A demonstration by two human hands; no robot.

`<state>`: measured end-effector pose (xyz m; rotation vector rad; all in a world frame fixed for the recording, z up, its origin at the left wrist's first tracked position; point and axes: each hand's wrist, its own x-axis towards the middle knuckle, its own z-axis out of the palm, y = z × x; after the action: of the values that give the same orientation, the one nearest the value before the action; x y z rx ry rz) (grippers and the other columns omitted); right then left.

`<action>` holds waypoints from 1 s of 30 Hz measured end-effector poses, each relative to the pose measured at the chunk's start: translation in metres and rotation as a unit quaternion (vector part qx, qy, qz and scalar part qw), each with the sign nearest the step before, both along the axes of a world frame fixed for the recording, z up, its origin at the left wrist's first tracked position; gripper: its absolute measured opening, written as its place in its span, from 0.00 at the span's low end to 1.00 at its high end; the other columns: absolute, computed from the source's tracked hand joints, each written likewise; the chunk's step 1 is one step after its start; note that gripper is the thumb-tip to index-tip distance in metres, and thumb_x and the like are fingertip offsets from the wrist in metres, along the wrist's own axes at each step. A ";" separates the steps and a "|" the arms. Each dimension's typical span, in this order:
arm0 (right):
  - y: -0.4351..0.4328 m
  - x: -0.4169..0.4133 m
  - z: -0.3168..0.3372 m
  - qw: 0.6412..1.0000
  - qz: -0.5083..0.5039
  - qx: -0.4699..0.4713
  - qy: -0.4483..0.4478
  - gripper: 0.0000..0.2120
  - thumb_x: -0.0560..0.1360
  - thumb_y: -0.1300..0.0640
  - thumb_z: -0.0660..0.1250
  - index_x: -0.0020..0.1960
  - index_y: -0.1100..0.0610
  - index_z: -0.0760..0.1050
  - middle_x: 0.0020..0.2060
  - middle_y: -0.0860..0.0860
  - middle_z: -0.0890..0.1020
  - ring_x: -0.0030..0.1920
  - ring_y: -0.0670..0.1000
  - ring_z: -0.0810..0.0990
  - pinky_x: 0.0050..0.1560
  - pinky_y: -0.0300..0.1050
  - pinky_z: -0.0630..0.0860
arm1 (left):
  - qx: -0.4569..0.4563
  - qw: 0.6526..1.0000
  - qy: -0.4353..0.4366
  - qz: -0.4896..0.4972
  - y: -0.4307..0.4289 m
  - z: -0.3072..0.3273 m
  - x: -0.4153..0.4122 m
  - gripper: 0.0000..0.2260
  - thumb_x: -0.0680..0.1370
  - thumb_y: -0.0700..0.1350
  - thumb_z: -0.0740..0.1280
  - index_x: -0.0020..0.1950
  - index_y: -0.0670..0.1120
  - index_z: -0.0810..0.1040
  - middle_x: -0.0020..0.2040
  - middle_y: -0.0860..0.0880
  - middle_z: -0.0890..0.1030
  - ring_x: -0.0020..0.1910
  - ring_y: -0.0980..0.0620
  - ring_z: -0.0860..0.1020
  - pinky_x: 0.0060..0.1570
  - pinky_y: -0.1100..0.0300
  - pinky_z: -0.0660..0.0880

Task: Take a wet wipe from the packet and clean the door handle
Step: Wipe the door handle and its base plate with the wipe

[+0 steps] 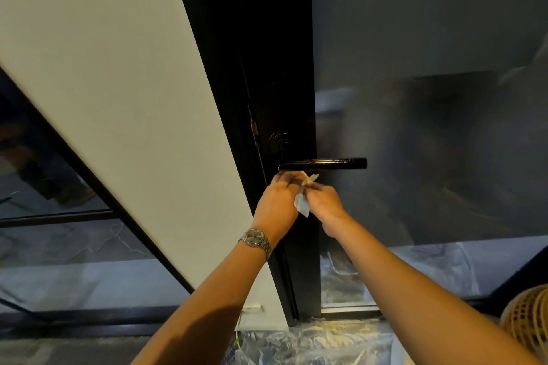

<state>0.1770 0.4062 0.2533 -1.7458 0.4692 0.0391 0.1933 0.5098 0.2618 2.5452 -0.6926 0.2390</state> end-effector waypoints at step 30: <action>0.034 -0.003 0.005 0.954 -0.019 -0.266 -0.136 0.21 0.74 0.64 0.61 0.66 0.57 0.67 0.58 0.56 0.74 0.52 0.59 0.77 0.44 0.47 0.74 | -0.120 0.981 0.027 -0.148 0.036 0.090 0.015 0.14 0.80 0.40 0.56 0.66 0.47 0.71 0.55 0.53 0.79 0.56 0.53 0.78 0.59 0.66 0.73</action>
<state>0.1737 0.4405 0.2587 -2.2272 0.3249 -0.3850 0.2081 0.5457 0.3514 2.1794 -0.9474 0.1408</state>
